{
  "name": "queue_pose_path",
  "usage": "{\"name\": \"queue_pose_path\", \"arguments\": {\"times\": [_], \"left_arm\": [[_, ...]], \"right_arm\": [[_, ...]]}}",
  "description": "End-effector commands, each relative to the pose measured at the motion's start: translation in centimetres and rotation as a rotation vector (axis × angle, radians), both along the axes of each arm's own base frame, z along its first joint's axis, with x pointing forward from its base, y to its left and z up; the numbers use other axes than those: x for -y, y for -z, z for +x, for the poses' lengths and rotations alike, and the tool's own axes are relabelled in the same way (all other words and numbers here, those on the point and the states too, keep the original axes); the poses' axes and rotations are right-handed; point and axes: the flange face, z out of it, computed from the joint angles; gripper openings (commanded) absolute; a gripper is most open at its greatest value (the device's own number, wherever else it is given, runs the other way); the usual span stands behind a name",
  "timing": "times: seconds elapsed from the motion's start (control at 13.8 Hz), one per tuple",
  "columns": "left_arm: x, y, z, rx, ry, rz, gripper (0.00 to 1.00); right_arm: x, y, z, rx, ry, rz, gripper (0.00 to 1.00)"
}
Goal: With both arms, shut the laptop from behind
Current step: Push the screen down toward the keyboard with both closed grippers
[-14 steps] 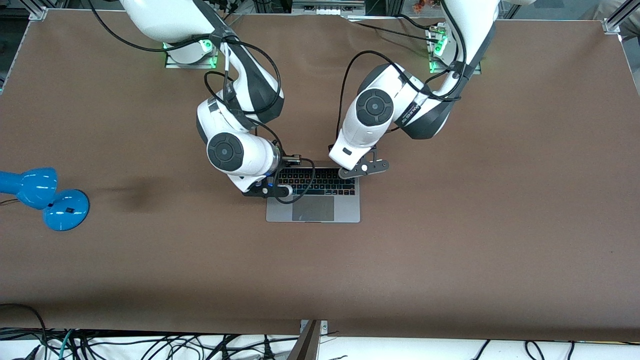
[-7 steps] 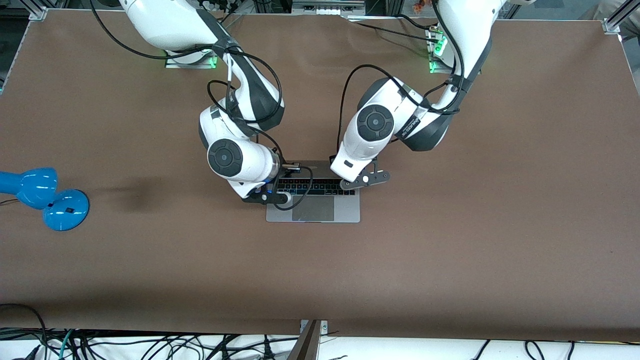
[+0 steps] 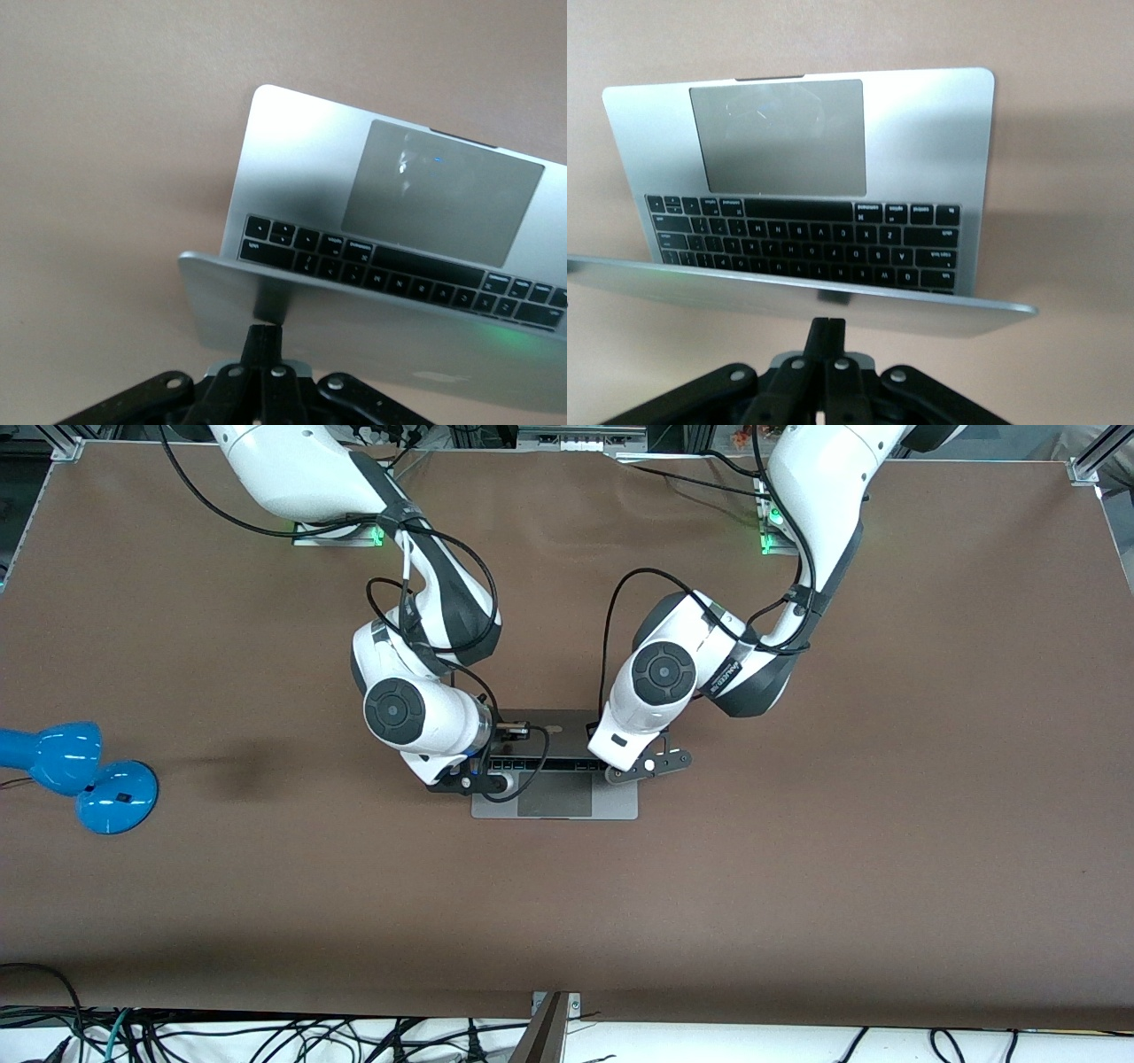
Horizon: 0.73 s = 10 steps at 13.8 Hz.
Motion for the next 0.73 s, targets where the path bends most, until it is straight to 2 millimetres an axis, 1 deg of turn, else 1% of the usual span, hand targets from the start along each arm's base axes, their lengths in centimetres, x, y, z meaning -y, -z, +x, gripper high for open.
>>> {"name": "queue_pose_path", "arguments": {"times": [0.0, 0.15, 0.36, 0.65], "left_arm": [[0.3, 0.4, 1.0, 0.019, 0.021, 0.01, 0.0], [0.4, 0.7, 1.4, 0.021, 0.018, 0.006, 0.0], [-0.2, 1.8, 2.0, 0.018, 0.007, 0.018, 0.0], [0.0, 2.7, 3.0, 0.022, -0.003, 0.011, 0.0]], "right_arm": [[0.0, 1.1, 0.7, 0.028, -0.005, 0.014, 0.02], [0.0, 1.3, 0.7, 0.04, -0.016, -0.001, 0.02], [0.0, 1.9, 0.9, 0.054, -0.015, -0.005, 0.02], [-0.1, 3.3, 1.3, 0.075, -0.016, 0.002, 0.02]]}}
